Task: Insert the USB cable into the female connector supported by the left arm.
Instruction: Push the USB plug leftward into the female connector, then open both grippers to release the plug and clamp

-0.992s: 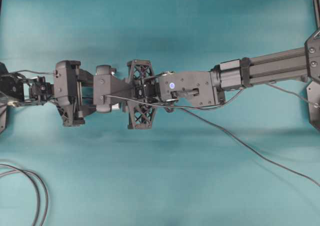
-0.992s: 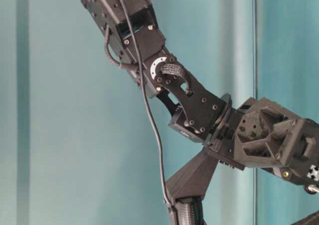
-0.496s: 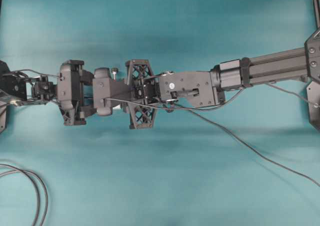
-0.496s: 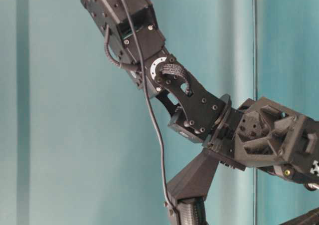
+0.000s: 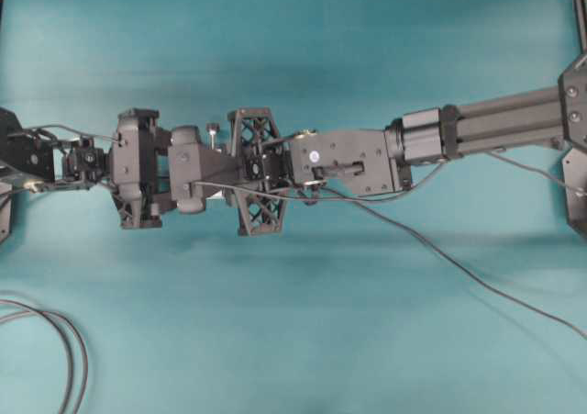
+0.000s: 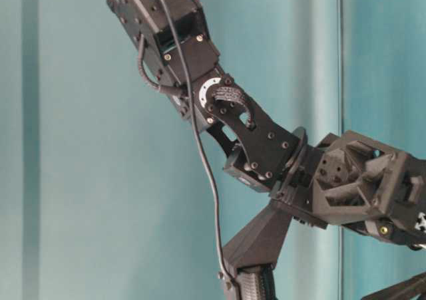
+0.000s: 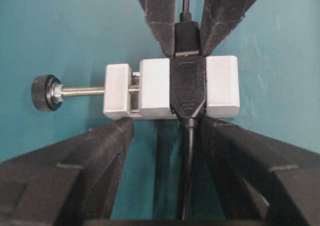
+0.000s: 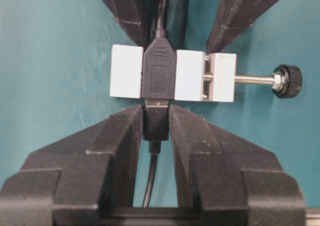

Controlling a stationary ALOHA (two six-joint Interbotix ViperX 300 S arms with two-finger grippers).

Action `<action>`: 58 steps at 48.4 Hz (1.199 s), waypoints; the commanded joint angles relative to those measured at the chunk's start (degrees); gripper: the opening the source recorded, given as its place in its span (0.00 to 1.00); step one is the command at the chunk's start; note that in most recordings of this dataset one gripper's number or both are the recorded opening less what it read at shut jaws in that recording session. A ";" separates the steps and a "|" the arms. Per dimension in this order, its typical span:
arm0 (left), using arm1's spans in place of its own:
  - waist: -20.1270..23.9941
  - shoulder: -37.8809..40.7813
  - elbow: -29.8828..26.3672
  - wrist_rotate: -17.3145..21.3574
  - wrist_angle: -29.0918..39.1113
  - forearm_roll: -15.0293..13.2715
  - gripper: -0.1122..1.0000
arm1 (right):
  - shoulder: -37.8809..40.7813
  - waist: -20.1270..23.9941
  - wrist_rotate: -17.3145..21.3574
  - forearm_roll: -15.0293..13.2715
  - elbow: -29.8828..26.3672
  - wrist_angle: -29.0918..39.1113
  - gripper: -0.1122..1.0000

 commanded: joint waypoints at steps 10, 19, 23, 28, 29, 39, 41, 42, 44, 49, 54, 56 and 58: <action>0.53 1.49 -8.09 1.41 4.66 -0.62 0.72 | -1.23 -0.44 0.09 -0.35 -3.08 -0.70 0.29; 0.62 1.49 -9.58 0.44 6.77 -1.23 0.72 | -1.14 -0.44 0.35 -0.35 -3.08 0.70 0.29; 0.62 1.49 -9.76 -0.18 7.03 -1.23 0.72 | -1.23 -0.44 0.44 -0.35 -3.08 1.05 0.29; 0.79 1.05 -8.70 -0.26 7.12 -1.23 0.72 | -1.41 -0.35 0.35 -0.35 -2.81 1.58 0.29; 0.88 0.79 -8.26 -0.26 7.03 -1.23 0.72 | -1.49 -0.35 0.35 -0.35 -2.81 1.76 0.29; 0.97 -4.22 -3.16 -0.44 5.10 -1.23 0.73 | -5.10 -0.35 0.35 -0.35 0.62 2.37 0.29; 0.97 -5.36 -2.20 -0.53 4.83 -1.23 0.74 | -5.89 -0.35 0.35 -0.35 1.49 2.02 0.29; 1.05 -5.89 -1.76 -0.53 4.66 -1.23 0.75 | -6.42 -0.35 0.35 -0.35 1.93 1.93 0.29; 0.97 -6.86 -0.97 -0.70 4.48 -1.23 0.77 | -6.94 -0.35 0.35 -0.35 2.64 1.85 0.29; 0.97 -8.79 0.26 -1.32 4.83 -1.23 0.82 | -7.82 -0.35 0.62 -0.35 4.22 1.85 0.29; 0.97 -9.84 0.97 -1.41 5.01 -1.23 0.83 | -7.91 0.18 1.32 -0.35 4.39 1.85 0.53; 0.97 -10.11 1.23 -1.32 5.27 -1.23 0.83 | -7.91 0.35 1.85 -0.26 4.39 1.93 0.64; 0.97 -10.46 1.49 -1.41 5.63 -1.23 0.83 | -8.26 0.53 2.29 -0.35 4.66 2.20 0.75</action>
